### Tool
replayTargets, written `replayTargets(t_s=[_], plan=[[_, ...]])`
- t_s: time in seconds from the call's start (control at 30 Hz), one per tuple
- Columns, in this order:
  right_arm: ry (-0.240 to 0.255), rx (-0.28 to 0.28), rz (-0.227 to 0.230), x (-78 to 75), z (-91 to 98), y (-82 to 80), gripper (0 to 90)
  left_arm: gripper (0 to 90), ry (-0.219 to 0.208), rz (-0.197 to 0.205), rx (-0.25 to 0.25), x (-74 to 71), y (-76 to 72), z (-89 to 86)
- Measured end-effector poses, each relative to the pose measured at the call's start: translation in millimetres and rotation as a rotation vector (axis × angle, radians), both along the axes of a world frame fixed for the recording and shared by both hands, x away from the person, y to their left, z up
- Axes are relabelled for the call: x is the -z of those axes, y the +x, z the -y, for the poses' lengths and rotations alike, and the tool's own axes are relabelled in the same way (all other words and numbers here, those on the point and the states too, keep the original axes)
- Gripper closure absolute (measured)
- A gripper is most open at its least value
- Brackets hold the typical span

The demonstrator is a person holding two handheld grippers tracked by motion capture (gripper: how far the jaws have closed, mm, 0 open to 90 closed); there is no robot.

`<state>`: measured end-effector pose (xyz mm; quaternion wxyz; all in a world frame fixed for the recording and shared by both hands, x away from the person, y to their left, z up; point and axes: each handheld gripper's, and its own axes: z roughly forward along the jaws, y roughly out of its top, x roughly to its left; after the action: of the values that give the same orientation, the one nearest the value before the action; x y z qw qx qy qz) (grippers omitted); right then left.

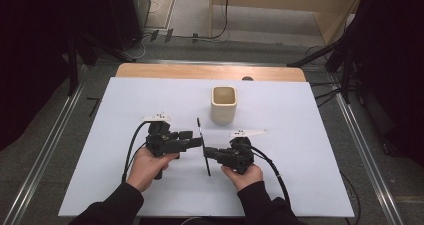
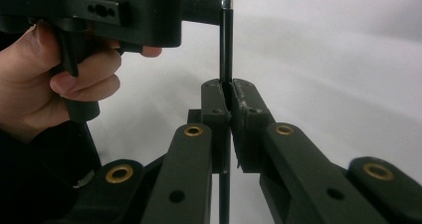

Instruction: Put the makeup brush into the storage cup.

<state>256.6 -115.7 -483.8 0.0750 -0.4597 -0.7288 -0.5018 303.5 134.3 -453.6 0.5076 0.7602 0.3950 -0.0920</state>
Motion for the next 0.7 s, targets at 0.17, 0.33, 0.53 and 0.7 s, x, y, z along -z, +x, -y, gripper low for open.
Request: replayTargets(t_s=[0.17,0.33,0.53,0.7], plan=[[0.010,0.011,0.007,-0.5,-1.7,-1.0,86.7,45.7,0.007,-0.017,-0.005,1.9,1.2,3.7],[0.024,0.019,0.005,-1.6,-2.1,-1.6,86.7,50.1,0.006,-0.042,-0.012,4.4,3.9,7.9],[0.029,0.032,-0.004,-1.2,-3.5,-1.6,86.7,58.3,0.005,-0.043,-0.025,4.9,4.4,13.3],[0.017,0.039,-0.013,0.6,-6.0,-0.8,86.7,64.3,0.027,-0.050,-0.037,6.1,4.9,17.4]])
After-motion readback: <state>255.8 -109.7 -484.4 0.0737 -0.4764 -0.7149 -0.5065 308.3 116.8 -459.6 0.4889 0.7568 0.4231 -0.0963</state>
